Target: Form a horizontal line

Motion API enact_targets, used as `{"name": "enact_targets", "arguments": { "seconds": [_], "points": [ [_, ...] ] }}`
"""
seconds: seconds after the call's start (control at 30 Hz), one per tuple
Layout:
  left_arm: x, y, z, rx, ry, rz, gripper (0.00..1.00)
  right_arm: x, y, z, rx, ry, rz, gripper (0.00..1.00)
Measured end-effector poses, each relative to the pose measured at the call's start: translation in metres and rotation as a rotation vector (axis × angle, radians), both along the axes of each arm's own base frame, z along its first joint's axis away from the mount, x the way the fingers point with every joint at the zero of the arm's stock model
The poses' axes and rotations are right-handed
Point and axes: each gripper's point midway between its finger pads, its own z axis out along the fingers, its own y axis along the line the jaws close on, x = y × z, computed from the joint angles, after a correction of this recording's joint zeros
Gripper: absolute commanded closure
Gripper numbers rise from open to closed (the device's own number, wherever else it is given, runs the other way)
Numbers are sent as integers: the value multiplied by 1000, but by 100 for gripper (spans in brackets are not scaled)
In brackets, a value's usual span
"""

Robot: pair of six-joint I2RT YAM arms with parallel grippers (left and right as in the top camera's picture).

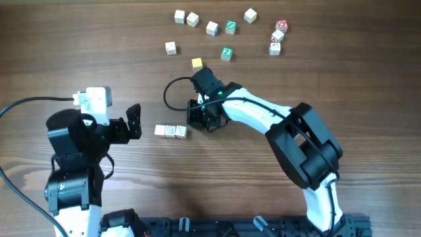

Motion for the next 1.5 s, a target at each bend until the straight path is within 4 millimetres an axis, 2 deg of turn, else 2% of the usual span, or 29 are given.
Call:
{"name": "enact_targets", "arguments": {
  "seconds": [0.3,0.53,0.77,1.5],
  "points": [
    [0,0,0,0,0,0,0,-5,-6,0,-28,25,-13,95],
    [0,0,0,0,0,0,0,-17,-9,0,-31,79,0,95],
    [0,0,0,0,0,0,0,-26,-4,2,-11,109,20,95],
    [0,0,0,0,0,0,0,-20,6,8,39,81,30,95]
  ]
}}
